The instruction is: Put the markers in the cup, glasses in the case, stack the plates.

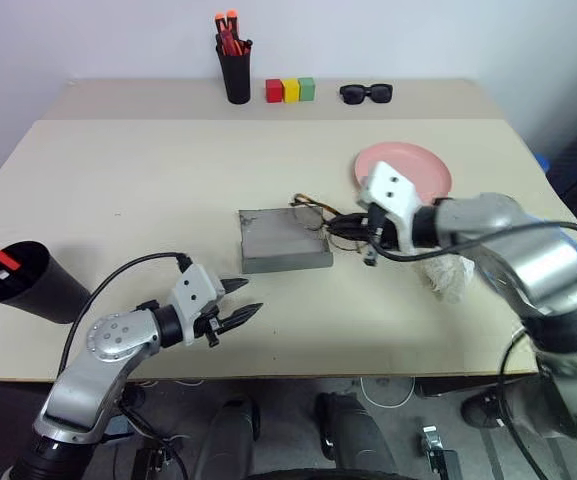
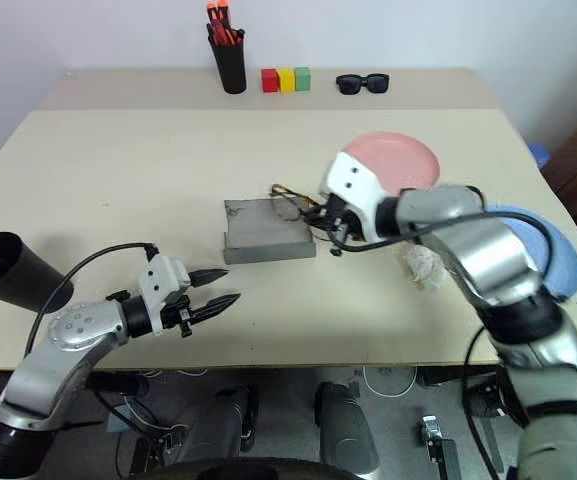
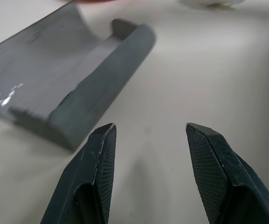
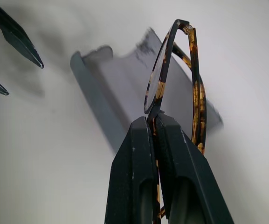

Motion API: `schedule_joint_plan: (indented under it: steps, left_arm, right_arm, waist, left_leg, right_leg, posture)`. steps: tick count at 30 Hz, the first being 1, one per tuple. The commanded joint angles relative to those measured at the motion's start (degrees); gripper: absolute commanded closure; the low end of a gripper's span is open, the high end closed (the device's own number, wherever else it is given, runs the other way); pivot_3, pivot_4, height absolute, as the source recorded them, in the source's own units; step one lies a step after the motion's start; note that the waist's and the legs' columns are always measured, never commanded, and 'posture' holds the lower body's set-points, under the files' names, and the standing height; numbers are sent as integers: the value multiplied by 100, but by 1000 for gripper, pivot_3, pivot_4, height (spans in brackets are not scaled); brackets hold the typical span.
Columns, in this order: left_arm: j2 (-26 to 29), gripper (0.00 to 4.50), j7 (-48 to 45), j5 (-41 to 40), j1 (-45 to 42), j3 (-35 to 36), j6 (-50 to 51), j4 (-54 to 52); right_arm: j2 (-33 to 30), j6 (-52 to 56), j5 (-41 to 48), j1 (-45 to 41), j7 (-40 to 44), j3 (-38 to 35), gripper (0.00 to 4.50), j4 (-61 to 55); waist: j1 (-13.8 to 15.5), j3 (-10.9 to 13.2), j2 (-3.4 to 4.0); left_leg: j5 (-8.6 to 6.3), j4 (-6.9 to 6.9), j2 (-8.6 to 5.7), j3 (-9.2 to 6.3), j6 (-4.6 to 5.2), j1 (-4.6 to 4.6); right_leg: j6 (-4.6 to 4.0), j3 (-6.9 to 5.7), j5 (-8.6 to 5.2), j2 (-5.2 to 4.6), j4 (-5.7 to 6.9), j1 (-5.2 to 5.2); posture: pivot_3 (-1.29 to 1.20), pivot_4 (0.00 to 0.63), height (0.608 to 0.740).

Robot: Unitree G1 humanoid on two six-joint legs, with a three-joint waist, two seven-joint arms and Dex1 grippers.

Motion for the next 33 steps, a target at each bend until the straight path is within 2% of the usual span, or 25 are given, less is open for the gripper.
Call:
schedule_joint_plan:
  steps: [1, 4, 8, 14, 17, 22, 26, 29, 32, 33]
  left_arm:
    - [60, 2097, 65, -9, 96, 196, -108, -163]
    - [71, 2097, 144, -4, 212, 279, -97, -264]
    - [77, 2097, 185, -8, 389, 343, -125, -372]
    - [72, 2097, 191, 53, 467, 323, -267, -267]
    - [79, 2097, 181, 51, 468, 320, -327, -213]
    - [62, 2097, 215, 33, 403, 328, -340, -102]
    - [-165, 2097, 521, -407, 54, 607, 193, -16]
    - [-417, 2965, 1067, -535, -642, 818, 783, 208]
    - [-599, 4344, 1652, -300, -1370, 799, 1198, 529]
    - [-769, 4344, 1969, -308, -1842, 829, 1504, 808]
  right_arm:
    - [498, -1248, -607, -673, 811, 470, 4473, 1362]
    - [941, -2042, -912, -1070, 1353, 657, 4473, 2516]
    - [1361, -2677, -1098, -1366, 2040, 676, 4473, 3508]
    - [1735, -3145, -1384, -1589, 2613, 585, 4473, 4454]
    - [1777, -3203, -1383, -1586, 2822, 487, 3558, 4513]
    - [1857, -3305, -1467, -1583, 2294, 148, 1229, 4477]
    - [1737, -3147, -1412, -1421, 1915, -220, 1229, 3951]
    - [1401, -2885, -1474, -716, 1519, -445, 1192, 2714]
    - [1157, -2344, -1444, 29, 1189, -599, 1192, 1494]
    - [1062, -2054, -1389, 401, 1038, -691, 1192, 949]
  waist:
    - [-16, 0, 0]
    - [-18, 1, 1]
    - [0, 2, 3]
    - [-10, 2, 4]
    - [-13, 3, 4]
    - [-12, 3, 7]
    - [2, 4, 7]
    - [53, 2, 5]
    - [38, 1, 3]
    - [52, 2, 5]
  left_leg:
    - [0, 0, 0, 2, 0, 0]
    - [0, 0, 0, 0, 0, 1]
    - [0, -2, -1, -1, 0, 0]
    - [0, -1, -1, -3, 0, 2]
    - [0, -2, -1, -2, -1, 2]
    - [0, -2, -1, -3, -1, 3]
    - [0, -2, -3, -2, -1, 3]
    - [1, 1, -5, -13, -1, 2]
    - [1, 2, -11, -27, -1, 2]
    - [1, 1, -14, -22, -1, 3]
  right_leg:
    - [1, 1, 1, 0, 1, -2]
    - [1, 0, 2, 1, 7, -3]
    - [3, -1, 4, -2, 9, -5]
    - [0, -1, 4, -2, 13, -5]
    - [0, -1, 4, -3, 13, -5]
    - [0, -1, 5, -2, 15, -6]
    - [0, -1, 5, -4, 15, -7]
    - [16, -6, 14, -4, 20, -5]
    - [25, -16, 18, -6, 18, 6]
    - [26, -14, 19, -7, 16, 6]
  posture:
    - [0, 150, 740]
    - [0, 150, 740]
    - [0, 150, 740]
    - [0, 150, 740]
    - [0, 150, 740]
    - [0, 150, 740]
    - [0, 150, 740]
    - [0, 150, 740]
    - [0, 150, 740]
    - [0, 150, 740]
